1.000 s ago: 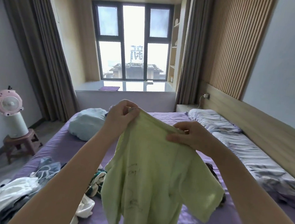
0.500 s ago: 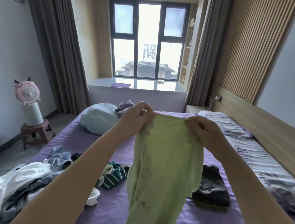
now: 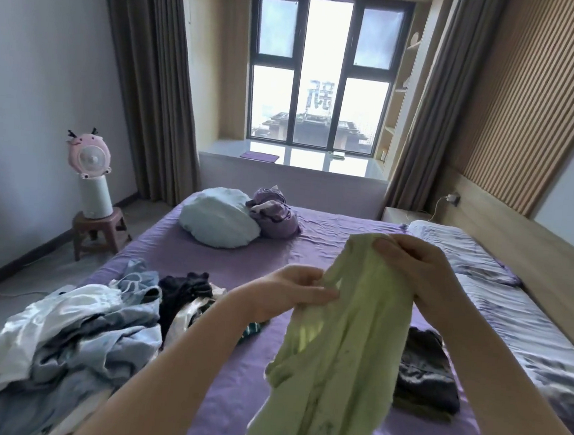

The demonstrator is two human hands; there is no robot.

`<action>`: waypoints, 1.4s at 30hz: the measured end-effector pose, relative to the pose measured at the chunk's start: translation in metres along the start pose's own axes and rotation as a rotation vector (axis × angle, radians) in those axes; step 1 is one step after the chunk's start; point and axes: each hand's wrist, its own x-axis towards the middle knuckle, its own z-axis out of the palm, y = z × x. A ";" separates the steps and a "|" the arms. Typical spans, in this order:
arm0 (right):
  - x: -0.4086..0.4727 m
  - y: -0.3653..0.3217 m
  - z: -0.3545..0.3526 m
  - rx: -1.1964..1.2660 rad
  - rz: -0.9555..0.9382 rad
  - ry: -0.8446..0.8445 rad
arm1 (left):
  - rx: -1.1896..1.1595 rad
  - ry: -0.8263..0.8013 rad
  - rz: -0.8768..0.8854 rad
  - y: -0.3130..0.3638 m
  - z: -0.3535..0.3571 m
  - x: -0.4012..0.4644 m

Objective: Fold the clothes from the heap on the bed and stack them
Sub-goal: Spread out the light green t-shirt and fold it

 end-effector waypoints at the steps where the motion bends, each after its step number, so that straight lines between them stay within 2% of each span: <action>1: 0.000 0.003 -0.004 0.035 0.008 0.005 | -0.006 -0.017 -0.020 -0.007 -0.001 -0.005; 4: -0.002 0.009 -0.022 0.185 0.061 0.023 | -0.011 -0.085 -0.094 -0.027 -0.008 -0.022; 7: -0.001 0.018 -0.045 0.231 0.101 0.129 | -0.037 -0.081 -0.150 -0.048 -0.017 -0.041; 9: -0.001 0.024 -0.060 0.222 0.125 0.192 | -0.020 -0.052 -0.162 -0.058 -0.024 -0.051; 13: -0.002 0.033 -0.076 0.140 0.153 0.197 | -0.061 -0.007 -0.158 -0.066 -0.035 -0.054; 16: -0.004 0.039 -0.074 0.031 0.159 0.218 | -0.052 0.110 -0.129 -0.060 -0.028 -0.045; 19: -0.013 0.036 -0.055 -0.080 0.128 0.127 | -0.108 0.291 -0.079 -0.043 -0.011 -0.028; 22: -0.029 0.028 -0.021 -0.134 0.062 -0.017 | -0.111 0.378 -0.056 -0.022 0.007 -0.009; 25: -0.040 0.024 0.007 -0.271 0.009 -0.162 | -0.090 0.282 -0.066 -0.010 0.022 0.003; 27: -0.044 0.025 0.014 -0.290 -0.016 -0.198 | -0.145 0.211 -0.081 -0.007 0.027 0.007; 33: -0.045 0.038 0.021 -0.202 -0.154 -0.252 | -0.342 0.201 -0.095 -0.010 0.016 0.003; 39: -0.043 0.049 0.035 -0.371 -0.308 0.002 | -0.461 0.112 -0.074 -0.013 -0.001 -0.003; 42: -0.036 0.046 0.033 -0.394 -0.323 0.067 | -0.247 0.097 -0.030 -0.031 -0.002 -0.009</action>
